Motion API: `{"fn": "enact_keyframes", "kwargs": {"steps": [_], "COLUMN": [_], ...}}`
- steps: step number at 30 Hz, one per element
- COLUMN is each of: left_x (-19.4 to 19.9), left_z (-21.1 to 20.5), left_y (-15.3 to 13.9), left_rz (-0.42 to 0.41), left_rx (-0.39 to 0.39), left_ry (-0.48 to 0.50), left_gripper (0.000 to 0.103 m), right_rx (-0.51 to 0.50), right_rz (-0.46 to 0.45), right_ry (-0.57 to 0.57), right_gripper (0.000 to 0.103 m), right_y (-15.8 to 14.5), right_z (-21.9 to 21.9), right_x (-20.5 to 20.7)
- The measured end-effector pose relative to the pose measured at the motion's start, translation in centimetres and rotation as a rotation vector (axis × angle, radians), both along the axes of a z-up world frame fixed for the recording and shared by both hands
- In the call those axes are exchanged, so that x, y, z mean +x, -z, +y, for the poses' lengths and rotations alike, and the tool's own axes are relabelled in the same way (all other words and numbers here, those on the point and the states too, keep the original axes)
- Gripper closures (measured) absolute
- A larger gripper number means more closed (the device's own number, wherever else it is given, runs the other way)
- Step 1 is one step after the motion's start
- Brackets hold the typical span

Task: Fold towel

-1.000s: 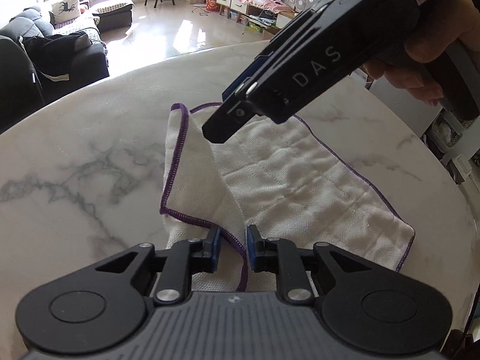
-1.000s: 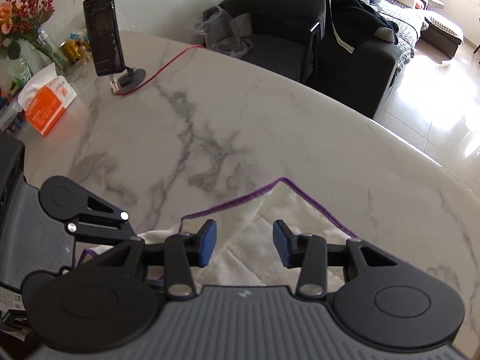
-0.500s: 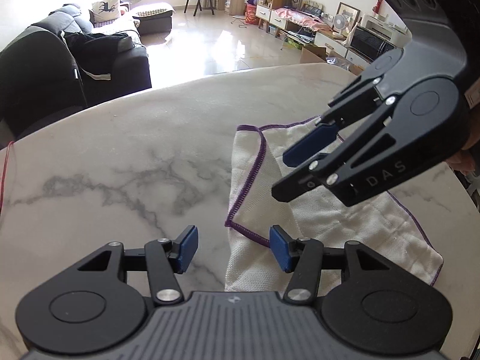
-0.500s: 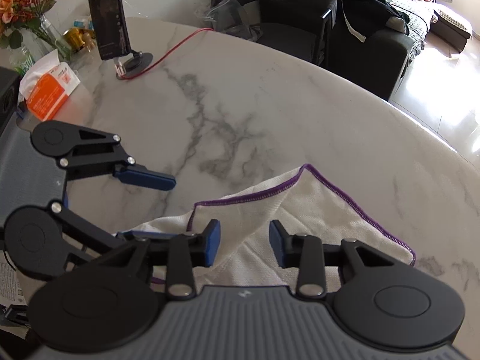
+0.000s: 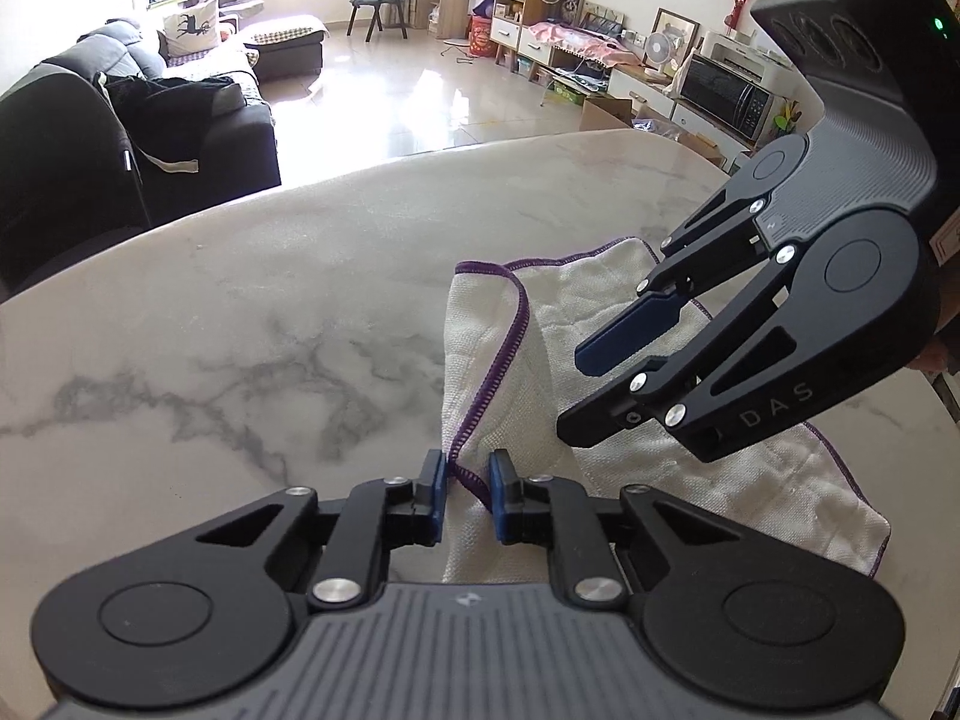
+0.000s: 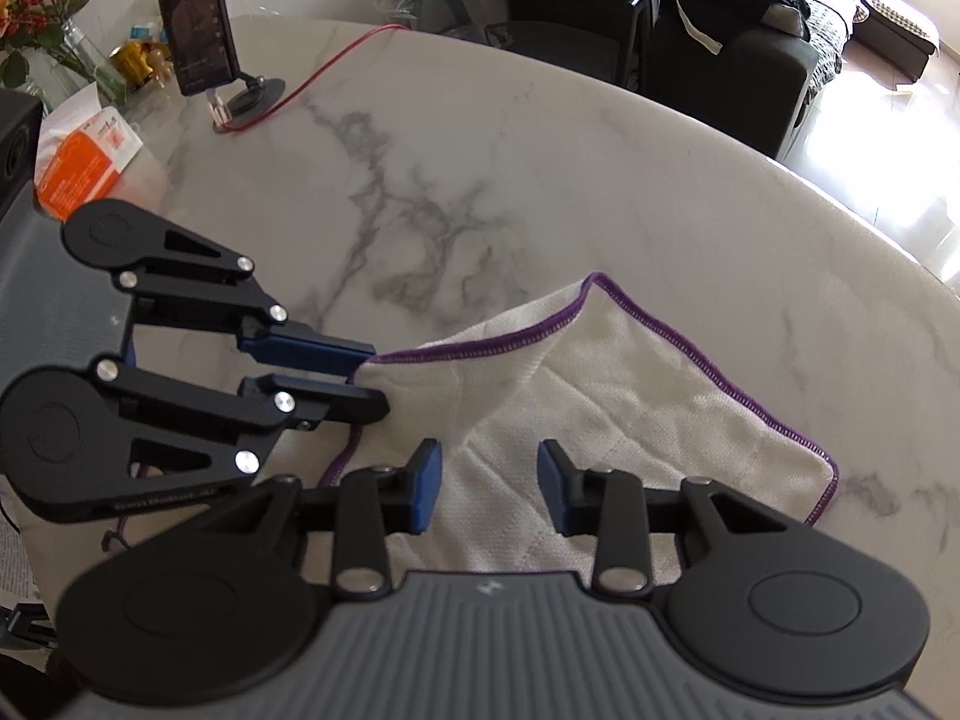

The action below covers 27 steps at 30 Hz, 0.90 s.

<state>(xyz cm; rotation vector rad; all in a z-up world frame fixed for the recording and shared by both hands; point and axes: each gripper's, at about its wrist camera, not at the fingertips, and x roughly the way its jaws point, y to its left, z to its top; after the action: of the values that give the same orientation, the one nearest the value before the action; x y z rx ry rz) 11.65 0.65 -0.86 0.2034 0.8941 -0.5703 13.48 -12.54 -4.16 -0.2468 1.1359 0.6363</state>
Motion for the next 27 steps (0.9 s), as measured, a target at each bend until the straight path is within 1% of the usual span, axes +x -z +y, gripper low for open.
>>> {"fn": "enact_keyframes", "kwargs": {"steps": [3,7,13,15,17,19,20,21,24,27], "left_x": [-0.2,0.3,1.9,2.8,3.6,4.1,4.1,4.1,4.0,4.1], "left_z": [0.2,1.2,3.2,4.2,4.9,5.5,5.7,6.0,6.2,6.0], "left_y": [-0.6,-1.2,-1.0,-0.7,-0.3,-0.1,-0.1,-0.2,-0.5,-0.5], "left_rz": [-0.046,-0.103,-0.155,-0.157,-0.124,-0.096,-0.09,-0.083,-0.056,-0.035], "left_rx": [0.035,0.101,0.205,0.23,0.237,0.233,0.223,0.209,0.171,0.153], "left_ry": [-0.014,-0.063,-0.192,-0.254,-0.294,-0.316,-0.319,-0.32,-0.305,-0.279], "left_gripper": [0.093,0.093,0.093,0.087,0.084,0.073,0.07,0.069,0.068,0.068], "right_rx": [-0.002,-0.006,-0.008,-0.005,-0.001,0.003,0.003,0.001,-0.009,-0.016], "right_rz": [-0.001,-0.001,-0.003,-0.004,-0.01,-0.021,-0.029,-0.039,-0.053,-0.048], "right_ry": [0.005,0.019,0.043,0.055,0.07,0.094,0.109,0.133,0.197,0.263], "right_gripper": [0.064,0.064,0.064,0.063,0.063,0.062,0.06,0.057,0.053,0.053], "right_y": [0.0,0.1,0.1,0.0,-0.3,-0.6,-0.8,-1.0,-1.2,-0.8], "right_z": [-0.3,-1.0,-2.2,-2.6,-3.1,-3.9,-4.4,-5.1,-6.9,-8.5], "right_x": [0.0,0.0,0.1,0.3,0.5,0.8,1.0,1.3,2.4,3.8]}}
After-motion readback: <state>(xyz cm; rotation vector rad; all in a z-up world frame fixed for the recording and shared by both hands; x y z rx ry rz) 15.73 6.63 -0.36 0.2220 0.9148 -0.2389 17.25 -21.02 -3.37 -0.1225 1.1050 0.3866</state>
